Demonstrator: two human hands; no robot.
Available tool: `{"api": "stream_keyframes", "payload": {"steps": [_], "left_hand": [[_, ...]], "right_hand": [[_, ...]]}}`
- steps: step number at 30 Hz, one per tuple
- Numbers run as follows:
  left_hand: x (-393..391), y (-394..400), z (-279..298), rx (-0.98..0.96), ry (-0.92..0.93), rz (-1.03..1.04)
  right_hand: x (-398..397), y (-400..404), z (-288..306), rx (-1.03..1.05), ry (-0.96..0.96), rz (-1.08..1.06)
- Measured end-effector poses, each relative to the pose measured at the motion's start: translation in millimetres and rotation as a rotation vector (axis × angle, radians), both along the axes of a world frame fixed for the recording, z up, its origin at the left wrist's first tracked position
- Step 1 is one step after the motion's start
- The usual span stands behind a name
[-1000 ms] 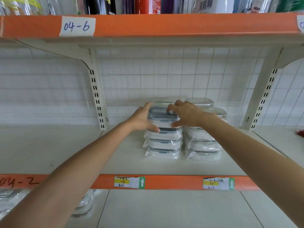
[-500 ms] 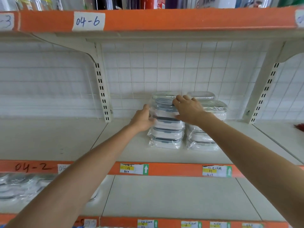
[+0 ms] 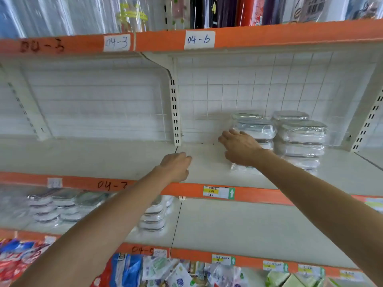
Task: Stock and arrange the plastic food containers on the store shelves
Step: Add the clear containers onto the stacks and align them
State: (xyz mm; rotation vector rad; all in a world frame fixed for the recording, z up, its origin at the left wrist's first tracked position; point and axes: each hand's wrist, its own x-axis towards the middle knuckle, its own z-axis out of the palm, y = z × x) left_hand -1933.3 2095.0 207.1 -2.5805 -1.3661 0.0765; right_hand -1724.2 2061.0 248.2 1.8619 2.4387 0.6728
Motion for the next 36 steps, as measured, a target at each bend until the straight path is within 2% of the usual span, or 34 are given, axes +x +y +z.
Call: {"api": "stream_keyframes", "payload": {"steps": [8, 16, 21, 25, 36], "left_hand": [[-108.9, -44.2, -33.5, -0.046, 0.029, 0.092], [-172.2, -82.7, -94.4, -0.230, 0.030, 0.196], [-177.3, -86.6, -136.4, -0.316, 0.005, 0.205], [-170.2, -73.7, -156.7, -0.357, -0.067, 0.231], [-162.5, -7.8, -201.6, -0.401, -0.169, 0.337]], "right_hand": [[-116.6, -34.2, -59.9, -0.275, -0.057, 0.235], [-163.1, -64.7, -128.8, -0.545, 0.010, 0.267], [-164.8, -71.7, -173.1, -0.664, 0.177, 0.197], [-159.2, -58.1, -201.6, -0.746, 0.208, 0.160], [-165.7, 20.9, -266.6, -0.734, 0.388, 0.118]]}}
